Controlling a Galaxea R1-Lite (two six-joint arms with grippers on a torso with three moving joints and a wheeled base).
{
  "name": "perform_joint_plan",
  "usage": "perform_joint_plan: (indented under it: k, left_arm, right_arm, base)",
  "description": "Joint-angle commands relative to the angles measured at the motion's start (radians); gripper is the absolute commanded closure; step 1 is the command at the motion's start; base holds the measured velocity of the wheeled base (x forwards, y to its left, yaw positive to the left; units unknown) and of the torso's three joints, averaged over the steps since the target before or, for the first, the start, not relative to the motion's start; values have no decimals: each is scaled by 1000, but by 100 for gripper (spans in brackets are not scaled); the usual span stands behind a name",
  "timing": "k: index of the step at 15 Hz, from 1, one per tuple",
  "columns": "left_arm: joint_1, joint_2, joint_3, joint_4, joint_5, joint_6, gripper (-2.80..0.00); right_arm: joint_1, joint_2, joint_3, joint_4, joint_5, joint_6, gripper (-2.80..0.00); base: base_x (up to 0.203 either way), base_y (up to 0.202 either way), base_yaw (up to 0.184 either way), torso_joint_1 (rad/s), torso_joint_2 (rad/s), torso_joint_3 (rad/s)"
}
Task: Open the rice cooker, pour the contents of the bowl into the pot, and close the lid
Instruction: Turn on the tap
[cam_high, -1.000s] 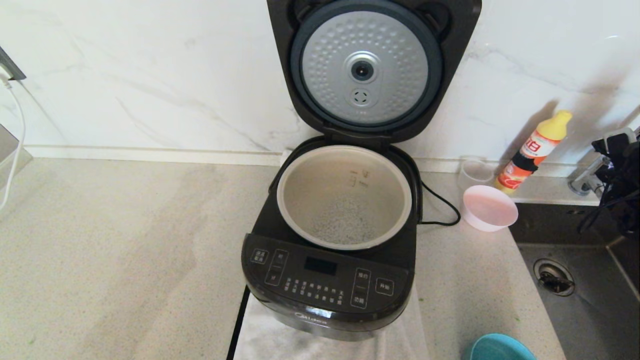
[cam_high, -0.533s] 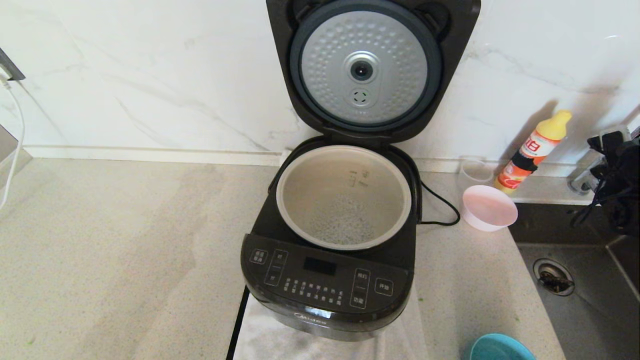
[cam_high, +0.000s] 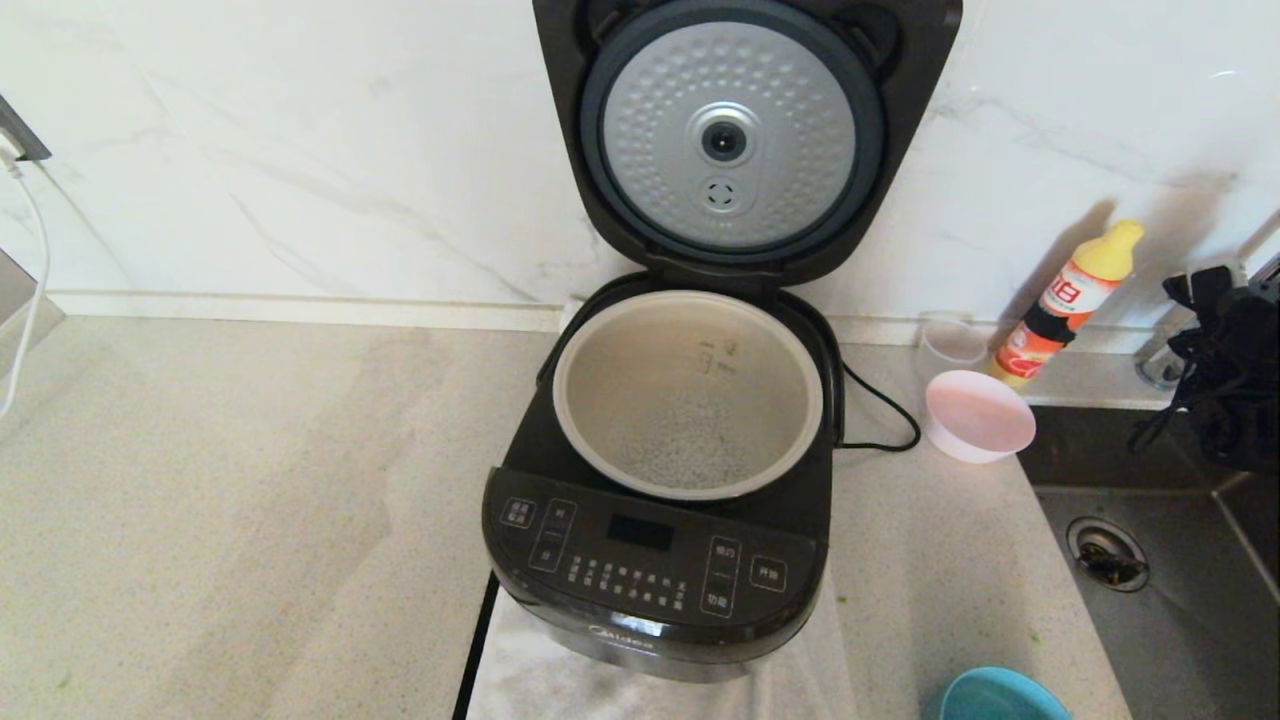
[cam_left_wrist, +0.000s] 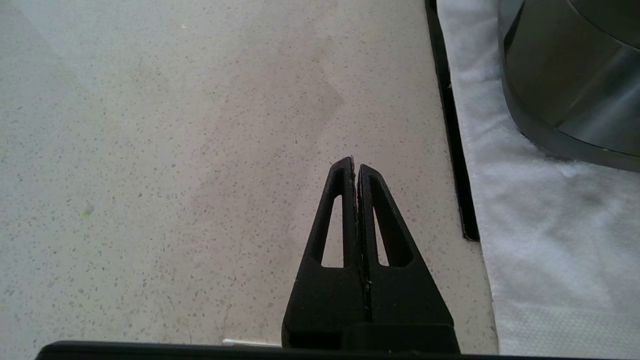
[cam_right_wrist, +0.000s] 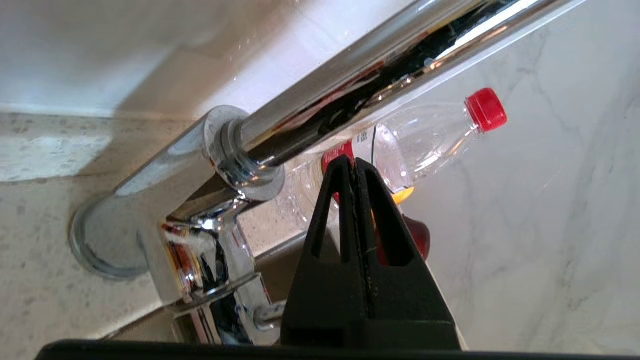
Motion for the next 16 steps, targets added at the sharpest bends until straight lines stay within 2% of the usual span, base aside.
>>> perform_joint_plan:
  k: [1, 7, 12, 16]
  left_arm:
    - [0, 1, 2, 0, 0, 1, 0]
    - [0, 1, 2, 0, 0, 1, 0]
    - [0, 1, 2, -1, 0, 1, 0]
    - [0, 1, 2, -2, 0, 1, 0]
  right_arm:
    - [1, 17, -28, -1, -3, -4, 0]
    - [3, 11, 4, -7, -11, -27, 0]
    - [3, 0, 60, -5, -74, -48, 0]
    - [3, 0, 82, -5, -83, -54, 0]
  base:
    - [0, 0, 0, 0, 0, 0]
    - [0, 0, 0, 0, 0, 0]
    - [0, 0, 0, 0, 0, 0]
    - [0, 0, 0, 0, 0, 0]
